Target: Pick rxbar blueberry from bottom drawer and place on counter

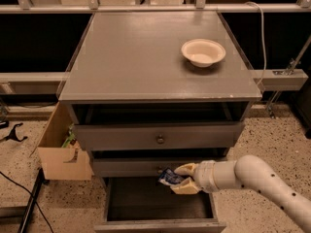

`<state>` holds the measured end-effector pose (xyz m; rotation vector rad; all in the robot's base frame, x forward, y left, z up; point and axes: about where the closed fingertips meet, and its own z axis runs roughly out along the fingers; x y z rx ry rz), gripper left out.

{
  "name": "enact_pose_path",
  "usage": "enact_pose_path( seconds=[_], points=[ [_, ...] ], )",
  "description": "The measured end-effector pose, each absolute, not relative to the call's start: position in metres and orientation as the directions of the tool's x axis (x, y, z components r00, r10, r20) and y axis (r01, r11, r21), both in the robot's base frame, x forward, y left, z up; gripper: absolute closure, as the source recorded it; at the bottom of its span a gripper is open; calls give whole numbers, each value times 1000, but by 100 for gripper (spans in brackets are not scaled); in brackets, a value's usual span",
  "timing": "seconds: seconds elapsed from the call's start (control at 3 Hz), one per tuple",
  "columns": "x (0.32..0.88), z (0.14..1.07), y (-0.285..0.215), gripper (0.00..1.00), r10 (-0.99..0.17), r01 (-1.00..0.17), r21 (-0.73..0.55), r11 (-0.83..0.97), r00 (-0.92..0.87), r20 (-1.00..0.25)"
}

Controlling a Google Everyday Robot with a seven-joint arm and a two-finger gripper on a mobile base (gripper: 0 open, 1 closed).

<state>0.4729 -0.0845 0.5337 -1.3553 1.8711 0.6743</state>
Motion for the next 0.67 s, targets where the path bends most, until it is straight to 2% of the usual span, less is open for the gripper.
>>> enact_pose_path(
  seconds=[0.33, 0.67],
  points=[
    [468, 586, -84, 100, -581, -956, -21, 292, -159, -798],
    [468, 668, -81, 100, -608, -955, -103, 276, -91, -788]
  ],
)
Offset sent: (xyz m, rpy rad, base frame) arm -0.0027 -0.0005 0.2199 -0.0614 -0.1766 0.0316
